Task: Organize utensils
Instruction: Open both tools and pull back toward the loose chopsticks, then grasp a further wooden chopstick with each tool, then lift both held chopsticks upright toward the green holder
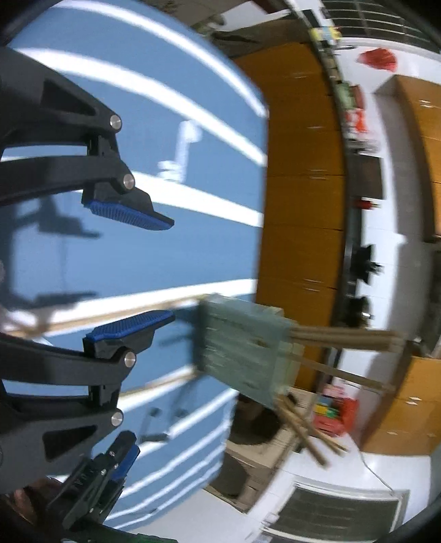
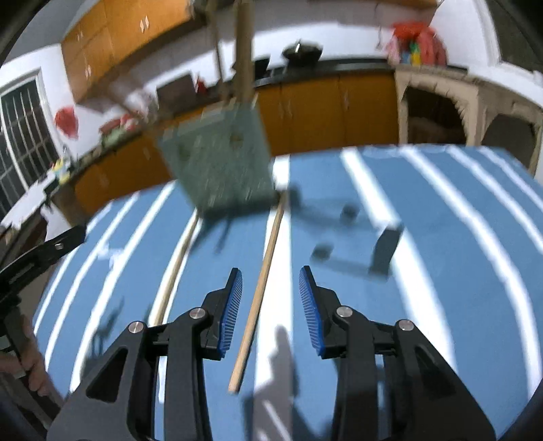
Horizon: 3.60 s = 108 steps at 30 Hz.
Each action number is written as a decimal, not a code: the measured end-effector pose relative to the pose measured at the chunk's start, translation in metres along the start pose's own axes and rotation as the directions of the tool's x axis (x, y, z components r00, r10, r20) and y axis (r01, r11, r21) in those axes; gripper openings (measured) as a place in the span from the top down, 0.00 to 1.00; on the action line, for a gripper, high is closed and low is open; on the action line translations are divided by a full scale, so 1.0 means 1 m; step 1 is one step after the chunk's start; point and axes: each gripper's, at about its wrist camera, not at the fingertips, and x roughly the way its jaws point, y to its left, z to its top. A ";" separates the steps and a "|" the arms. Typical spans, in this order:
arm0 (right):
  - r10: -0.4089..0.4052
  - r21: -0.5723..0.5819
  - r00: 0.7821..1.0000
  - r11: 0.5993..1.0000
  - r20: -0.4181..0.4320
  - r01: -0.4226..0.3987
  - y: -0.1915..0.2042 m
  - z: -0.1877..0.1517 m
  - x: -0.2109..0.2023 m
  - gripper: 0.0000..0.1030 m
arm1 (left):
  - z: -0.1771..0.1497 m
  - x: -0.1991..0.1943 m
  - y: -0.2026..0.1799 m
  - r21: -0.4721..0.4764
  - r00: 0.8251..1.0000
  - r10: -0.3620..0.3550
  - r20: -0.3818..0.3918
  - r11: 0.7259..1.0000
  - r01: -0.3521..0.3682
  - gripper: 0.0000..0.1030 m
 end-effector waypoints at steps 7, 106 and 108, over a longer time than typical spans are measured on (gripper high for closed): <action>-0.056 -0.061 0.994 0.997 -0.098 0.050 0.015 -0.014 0.029 0.68 | -0.025 0.016 0.006 0.002 0.997 -0.011 -0.079 1.000 0.011 0.52; -0.171 0.029 0.985 0.985 -0.021 0.171 -0.053 0.016 0.005 0.92 | -0.021 0.047 0.001 0.099 0.982 0.011 -0.188 0.995 0.008 0.92; -0.170 0.029 0.985 0.985 0.001 0.170 -0.053 0.020 -0.001 0.92 | -0.017 0.041 0.002 0.098 0.985 0.008 -0.172 0.995 0.009 0.92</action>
